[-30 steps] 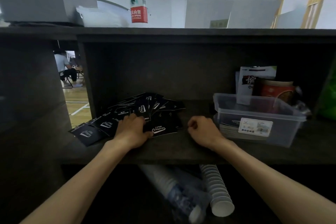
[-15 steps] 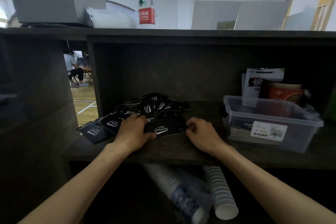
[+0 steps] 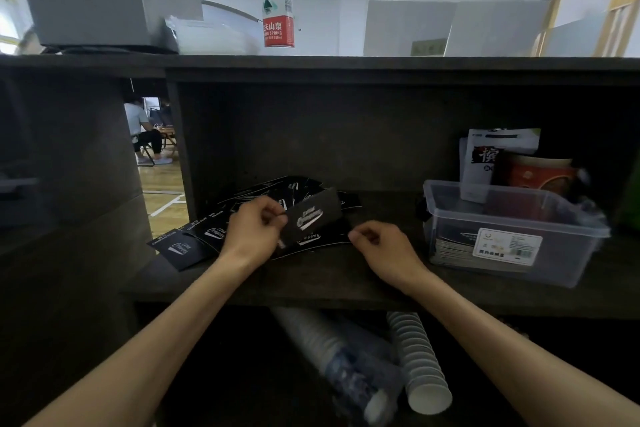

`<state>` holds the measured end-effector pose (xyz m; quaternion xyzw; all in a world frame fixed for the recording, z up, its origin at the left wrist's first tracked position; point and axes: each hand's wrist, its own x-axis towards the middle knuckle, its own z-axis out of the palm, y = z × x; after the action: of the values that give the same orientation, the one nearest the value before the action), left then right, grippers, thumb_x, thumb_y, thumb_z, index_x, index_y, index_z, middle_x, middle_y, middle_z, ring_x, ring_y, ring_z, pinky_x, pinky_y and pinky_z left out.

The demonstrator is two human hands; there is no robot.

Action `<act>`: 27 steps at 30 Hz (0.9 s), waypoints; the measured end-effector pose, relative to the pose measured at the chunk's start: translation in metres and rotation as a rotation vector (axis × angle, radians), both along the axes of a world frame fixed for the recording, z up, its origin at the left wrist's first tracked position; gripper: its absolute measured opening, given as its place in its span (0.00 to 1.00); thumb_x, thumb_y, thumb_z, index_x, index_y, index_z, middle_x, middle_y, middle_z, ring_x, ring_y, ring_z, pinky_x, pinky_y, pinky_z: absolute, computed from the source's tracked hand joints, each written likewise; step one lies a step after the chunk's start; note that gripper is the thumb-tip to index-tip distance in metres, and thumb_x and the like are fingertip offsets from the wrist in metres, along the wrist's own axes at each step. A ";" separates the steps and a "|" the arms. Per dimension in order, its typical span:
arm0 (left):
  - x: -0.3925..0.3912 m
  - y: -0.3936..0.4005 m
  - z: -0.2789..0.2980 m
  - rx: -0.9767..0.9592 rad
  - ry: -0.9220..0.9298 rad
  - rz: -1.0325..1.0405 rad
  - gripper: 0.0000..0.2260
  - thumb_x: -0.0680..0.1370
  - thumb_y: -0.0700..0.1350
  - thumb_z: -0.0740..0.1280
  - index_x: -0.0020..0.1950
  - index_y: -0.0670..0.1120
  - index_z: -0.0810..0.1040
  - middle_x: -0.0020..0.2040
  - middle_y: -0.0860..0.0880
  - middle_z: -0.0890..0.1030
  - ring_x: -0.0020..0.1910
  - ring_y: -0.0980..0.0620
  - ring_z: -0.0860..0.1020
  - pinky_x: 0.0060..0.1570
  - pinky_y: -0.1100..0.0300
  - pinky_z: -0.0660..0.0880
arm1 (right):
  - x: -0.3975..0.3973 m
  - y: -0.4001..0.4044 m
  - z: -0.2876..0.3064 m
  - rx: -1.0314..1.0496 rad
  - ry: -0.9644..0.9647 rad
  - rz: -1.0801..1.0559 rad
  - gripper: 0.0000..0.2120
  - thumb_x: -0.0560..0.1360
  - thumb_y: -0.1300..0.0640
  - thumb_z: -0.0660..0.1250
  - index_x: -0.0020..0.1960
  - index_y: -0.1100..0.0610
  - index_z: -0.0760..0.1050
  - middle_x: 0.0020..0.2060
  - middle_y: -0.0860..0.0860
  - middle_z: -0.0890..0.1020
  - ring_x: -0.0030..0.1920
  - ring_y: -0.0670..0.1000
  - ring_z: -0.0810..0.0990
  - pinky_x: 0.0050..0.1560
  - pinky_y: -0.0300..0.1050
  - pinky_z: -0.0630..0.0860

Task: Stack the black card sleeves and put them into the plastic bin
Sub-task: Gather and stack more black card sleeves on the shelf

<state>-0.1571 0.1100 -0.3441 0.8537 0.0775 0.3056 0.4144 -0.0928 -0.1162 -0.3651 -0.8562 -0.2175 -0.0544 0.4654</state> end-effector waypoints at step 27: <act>0.015 0.010 -0.009 0.404 0.449 0.016 0.09 0.72 0.51 0.75 0.49 0.52 0.79 0.51 0.51 0.78 0.58 0.48 0.76 0.59 0.54 0.73 | 0.013 -0.009 -0.013 -0.271 -0.526 -0.277 0.12 0.79 0.58 0.64 0.61 0.51 0.72 0.51 0.49 0.77 0.49 0.46 0.69 0.45 0.41 0.68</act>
<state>-0.1424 0.1197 -0.3528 0.9645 0.1114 0.1217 0.2061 -0.0794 -0.1250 -0.3779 -0.8883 -0.2169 -0.3074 0.2633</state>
